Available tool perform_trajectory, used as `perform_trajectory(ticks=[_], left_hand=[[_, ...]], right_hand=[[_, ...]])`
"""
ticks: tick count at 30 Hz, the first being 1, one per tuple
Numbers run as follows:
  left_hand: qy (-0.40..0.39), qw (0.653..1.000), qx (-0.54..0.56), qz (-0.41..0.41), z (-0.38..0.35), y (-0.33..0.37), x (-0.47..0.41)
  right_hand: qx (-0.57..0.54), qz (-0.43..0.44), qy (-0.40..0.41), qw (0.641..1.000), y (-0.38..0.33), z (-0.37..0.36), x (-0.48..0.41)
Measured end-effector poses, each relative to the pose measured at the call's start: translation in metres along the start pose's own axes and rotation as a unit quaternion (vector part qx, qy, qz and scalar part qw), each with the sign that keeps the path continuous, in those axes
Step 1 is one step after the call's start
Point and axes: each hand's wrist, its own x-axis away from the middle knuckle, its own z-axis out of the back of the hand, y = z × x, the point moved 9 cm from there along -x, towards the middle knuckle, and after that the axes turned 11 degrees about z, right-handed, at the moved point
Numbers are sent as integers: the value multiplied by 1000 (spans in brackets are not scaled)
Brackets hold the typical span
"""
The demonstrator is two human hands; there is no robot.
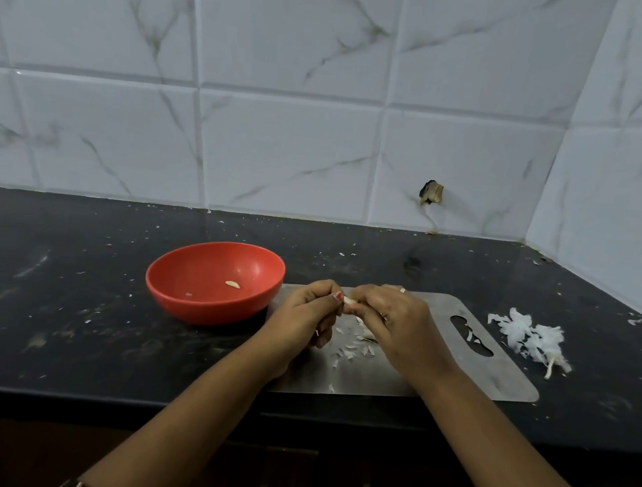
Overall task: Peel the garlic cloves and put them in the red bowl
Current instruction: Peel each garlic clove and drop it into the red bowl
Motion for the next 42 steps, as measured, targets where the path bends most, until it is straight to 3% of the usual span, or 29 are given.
perform_trajectory(ticks=[10,20,26,30,39,42], left_hand=[[26,998,-45,-45,1,1,-1],[59,985,-114,-119,7,9,1],[98,958,-204,-174,8,16,3],[128,936,-232,-233,7,26,10],[171,886,-297,-313,3,37,21],[172,891,-285,-308,4,39,22]], right_hand=[[77,29,-25,996,-7,-5,-1],[-129,-79,-48,987,5,-17,3],[-189,-120,-51,973,9,-23,6],[-245,-153,-51,956,13,-29,9],[-432,-248,-55,865,14,-41,15],[-438,-266,-46,858,17,-41,15]])
